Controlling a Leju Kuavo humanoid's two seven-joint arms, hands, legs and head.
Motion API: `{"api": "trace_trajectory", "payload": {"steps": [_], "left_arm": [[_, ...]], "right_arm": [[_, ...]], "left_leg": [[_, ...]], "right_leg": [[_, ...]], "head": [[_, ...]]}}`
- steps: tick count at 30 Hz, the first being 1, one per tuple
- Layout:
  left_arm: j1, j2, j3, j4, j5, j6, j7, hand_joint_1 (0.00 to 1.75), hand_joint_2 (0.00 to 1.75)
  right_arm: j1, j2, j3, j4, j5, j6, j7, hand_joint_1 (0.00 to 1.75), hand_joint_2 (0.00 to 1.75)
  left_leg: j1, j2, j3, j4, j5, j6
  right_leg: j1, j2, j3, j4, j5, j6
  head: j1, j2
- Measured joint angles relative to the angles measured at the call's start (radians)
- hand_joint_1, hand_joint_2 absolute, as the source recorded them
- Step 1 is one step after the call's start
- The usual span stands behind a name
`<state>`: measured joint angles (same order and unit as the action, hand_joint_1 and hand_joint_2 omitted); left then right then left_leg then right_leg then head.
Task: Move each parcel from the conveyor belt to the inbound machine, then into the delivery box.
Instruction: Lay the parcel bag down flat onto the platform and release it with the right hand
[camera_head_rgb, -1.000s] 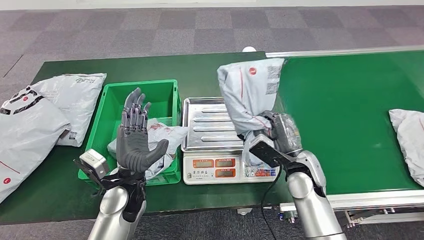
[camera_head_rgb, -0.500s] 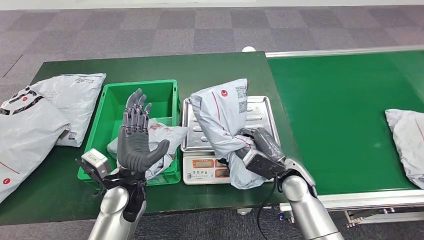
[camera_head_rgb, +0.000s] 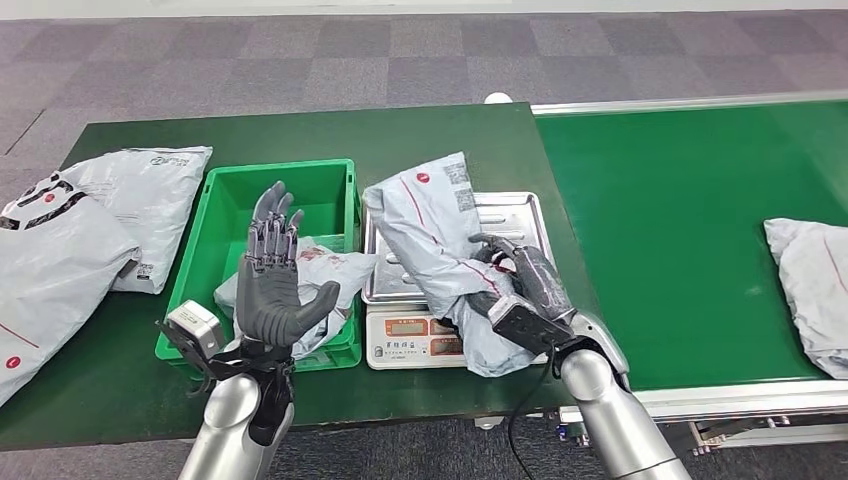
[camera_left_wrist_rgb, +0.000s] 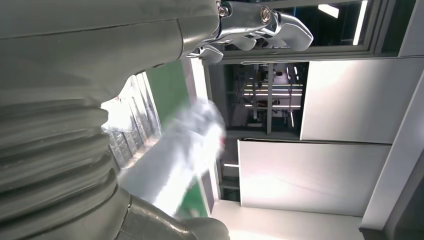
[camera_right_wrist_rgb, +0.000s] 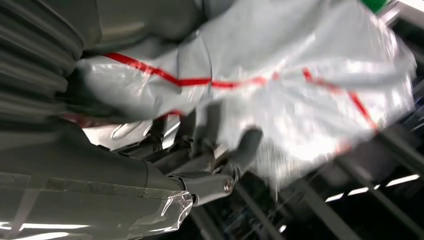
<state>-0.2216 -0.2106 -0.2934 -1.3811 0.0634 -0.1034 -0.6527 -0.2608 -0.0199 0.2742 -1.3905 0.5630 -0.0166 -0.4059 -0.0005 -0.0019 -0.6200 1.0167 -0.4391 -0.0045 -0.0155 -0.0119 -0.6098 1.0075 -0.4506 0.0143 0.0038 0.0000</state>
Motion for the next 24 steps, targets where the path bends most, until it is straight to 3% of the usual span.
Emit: {"api": "trace_trajectory", "payload": {"steps": [12, 19, 24], "left_arm": [[-0.007, 0.000, 0.000, 0.019, -0.001, 0.000, -0.003, 0.00, 1.75], [-0.008, 0.000, 0.000, 0.020, -0.001, 0.001, -0.004, 0.00, 1.75], [-0.016, 0.000, 0.000, 0.032, 0.002, 0.002, -0.008, 0.00, 1.75]], "right_arm": [[-0.007, 0.003, 0.000, 0.000, 0.031, -0.052, 0.021, 0.00, 1.75], [-0.007, 0.012, -0.013, -0.006, 0.195, -0.302, 0.091, 0.00, 1.75], [-0.006, 0.014, -0.020, -0.008, 0.119, -0.246, 0.082, 0.00, 1.75]], "left_leg": [[0.000, 0.000, 0.000, 0.000, 0.000, 0.000], [0.000, 0.000, 0.000, 0.000, 0.000, 0.000], [0.000, 0.000, 0.000, 0.000, 0.000, 0.000]], "right_leg": [[0.000, 0.000, 0.000, 0.000, 0.000, 0.000], [0.000, 0.000, 0.000, 0.000, 0.000, 0.000], [0.000, 0.000, 0.000, 0.000, 0.000, 0.000]], "head": [[0.000, 0.000], [0.000, 0.000], [0.000, 0.000]]}}
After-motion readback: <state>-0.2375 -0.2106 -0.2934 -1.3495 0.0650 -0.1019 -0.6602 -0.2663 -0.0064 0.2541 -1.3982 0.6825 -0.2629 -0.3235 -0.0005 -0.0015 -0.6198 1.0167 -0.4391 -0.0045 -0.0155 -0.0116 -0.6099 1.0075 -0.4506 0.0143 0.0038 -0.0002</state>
